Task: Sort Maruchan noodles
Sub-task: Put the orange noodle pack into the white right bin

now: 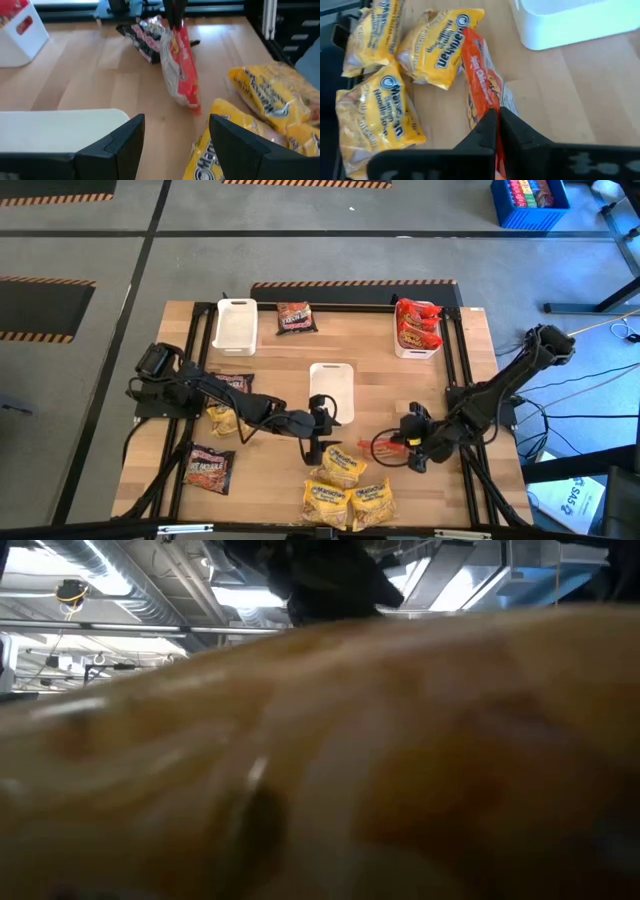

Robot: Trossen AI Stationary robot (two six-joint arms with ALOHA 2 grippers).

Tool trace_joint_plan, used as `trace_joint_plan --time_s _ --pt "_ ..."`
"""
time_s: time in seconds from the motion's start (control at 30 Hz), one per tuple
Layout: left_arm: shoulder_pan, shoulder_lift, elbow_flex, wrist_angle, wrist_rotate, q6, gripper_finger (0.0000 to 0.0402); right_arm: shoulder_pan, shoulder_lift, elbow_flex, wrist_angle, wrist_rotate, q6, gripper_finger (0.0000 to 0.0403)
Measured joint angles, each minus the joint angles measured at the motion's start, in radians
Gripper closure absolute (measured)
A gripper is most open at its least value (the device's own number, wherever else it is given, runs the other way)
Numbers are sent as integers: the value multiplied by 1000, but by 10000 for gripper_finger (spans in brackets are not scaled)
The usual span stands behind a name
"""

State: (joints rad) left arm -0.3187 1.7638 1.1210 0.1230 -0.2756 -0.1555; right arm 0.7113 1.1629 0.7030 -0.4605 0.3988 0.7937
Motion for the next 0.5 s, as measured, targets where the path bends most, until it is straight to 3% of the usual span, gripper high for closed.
trace_joint_plan --time_s 0.1,0.2,0.5 --pt "0 9 2 7 5 -2 185 -19 0 -4 8 -28 48 392" --pt "-2 12 -1 -9 5 -1 185 -57 0 -4 11 -103 52 355" --pt "-1 12 0 -20 5 -11 185 -163 0 -4 72 -189 -143 139"
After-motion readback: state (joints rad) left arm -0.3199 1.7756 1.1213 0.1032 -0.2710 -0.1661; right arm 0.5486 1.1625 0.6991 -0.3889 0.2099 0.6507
